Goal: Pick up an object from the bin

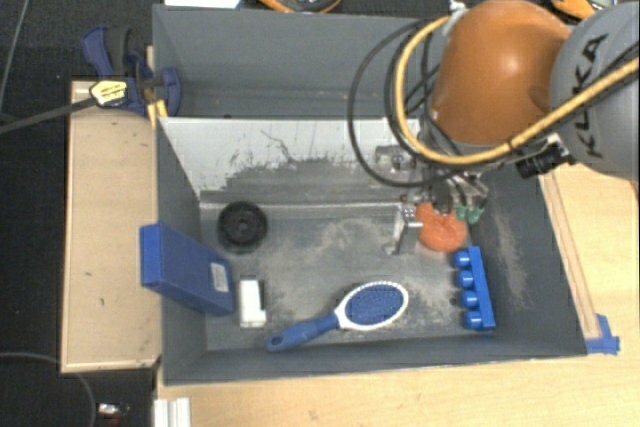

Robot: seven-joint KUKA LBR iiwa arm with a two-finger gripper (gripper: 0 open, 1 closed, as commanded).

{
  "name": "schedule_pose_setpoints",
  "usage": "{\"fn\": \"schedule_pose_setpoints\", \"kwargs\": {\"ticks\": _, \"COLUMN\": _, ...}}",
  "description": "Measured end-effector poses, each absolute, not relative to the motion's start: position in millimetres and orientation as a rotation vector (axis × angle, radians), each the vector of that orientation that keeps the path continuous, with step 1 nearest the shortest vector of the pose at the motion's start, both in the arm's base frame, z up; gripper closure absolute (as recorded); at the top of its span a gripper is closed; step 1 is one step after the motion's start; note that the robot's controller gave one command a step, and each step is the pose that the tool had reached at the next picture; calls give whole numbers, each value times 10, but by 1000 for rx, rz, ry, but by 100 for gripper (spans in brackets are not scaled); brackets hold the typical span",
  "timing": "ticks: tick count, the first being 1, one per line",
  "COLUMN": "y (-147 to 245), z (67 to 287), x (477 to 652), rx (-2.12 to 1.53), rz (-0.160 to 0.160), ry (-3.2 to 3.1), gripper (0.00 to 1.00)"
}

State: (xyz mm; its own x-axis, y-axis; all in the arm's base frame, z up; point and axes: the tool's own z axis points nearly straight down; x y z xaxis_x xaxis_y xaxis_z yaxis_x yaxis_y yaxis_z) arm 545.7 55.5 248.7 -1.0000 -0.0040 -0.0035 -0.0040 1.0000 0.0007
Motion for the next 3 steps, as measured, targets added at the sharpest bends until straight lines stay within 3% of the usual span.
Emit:
{"fn": "schedule_pose_setpoints", "kwargs": {"ticks": 1, "y": 633, "z": 1574, "x": 5202, "rx": -345, "rz": 1, "ry": 3117, "gripper": 0}}
{"fn": "schedule_pose_setpoints", "kwargs": {"ticks": 2, "y": 720, "z": 1605, "x": 4879, "rx": -482, "rz": -1, "ry": 3092, "gripper": 0}}
{"fn": "schedule_pose_setpoints", "kwargs": {"ticks": 3, "y": 837, "z": 1054, "x": 4807, "rx": -1100, "rz": 2, "ry": 2940, "gripper": 0}}
